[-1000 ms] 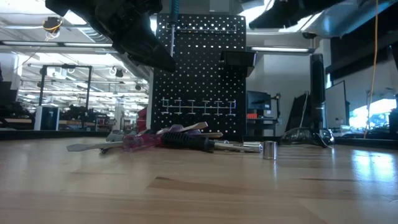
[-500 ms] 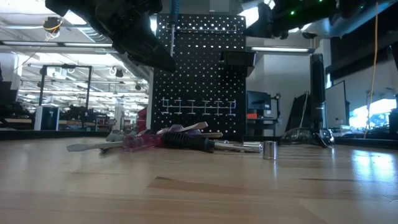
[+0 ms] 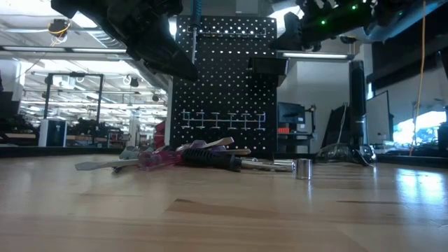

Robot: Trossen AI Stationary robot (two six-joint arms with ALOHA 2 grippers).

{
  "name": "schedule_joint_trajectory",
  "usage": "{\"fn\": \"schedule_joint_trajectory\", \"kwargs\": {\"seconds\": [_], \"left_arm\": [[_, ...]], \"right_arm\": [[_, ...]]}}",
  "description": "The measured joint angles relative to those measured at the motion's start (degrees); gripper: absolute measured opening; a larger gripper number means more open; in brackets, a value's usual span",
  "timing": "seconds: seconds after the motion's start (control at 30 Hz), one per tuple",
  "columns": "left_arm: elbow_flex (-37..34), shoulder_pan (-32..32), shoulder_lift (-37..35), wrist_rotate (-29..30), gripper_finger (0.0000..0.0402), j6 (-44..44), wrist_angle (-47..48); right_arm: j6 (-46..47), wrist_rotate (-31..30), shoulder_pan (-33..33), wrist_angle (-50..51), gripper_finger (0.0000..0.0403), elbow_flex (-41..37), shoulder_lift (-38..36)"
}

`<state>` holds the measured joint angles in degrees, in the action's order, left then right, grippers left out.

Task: Hang tools onto peg board
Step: Put the silver socket into the black bin on the peg board

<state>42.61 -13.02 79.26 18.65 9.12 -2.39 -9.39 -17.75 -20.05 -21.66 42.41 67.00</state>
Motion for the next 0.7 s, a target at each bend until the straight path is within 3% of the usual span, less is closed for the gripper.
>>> {"fn": "schedule_joint_trajectory", "kwargs": {"seconds": [0.4,0.7], "left_arm": [[0.0,0.0,0.0,0.0,0.0136,0.1,0.0],[0.0,0.0,0.0,0.0,0.0136,0.1,0.0]], "right_arm": [[-1.5,-0.7,0.0,-1.1,0.0084,0.0,0.0],[-1.5,-0.8,0.1,-1.4,0.0168,0.0,0.0]]}}
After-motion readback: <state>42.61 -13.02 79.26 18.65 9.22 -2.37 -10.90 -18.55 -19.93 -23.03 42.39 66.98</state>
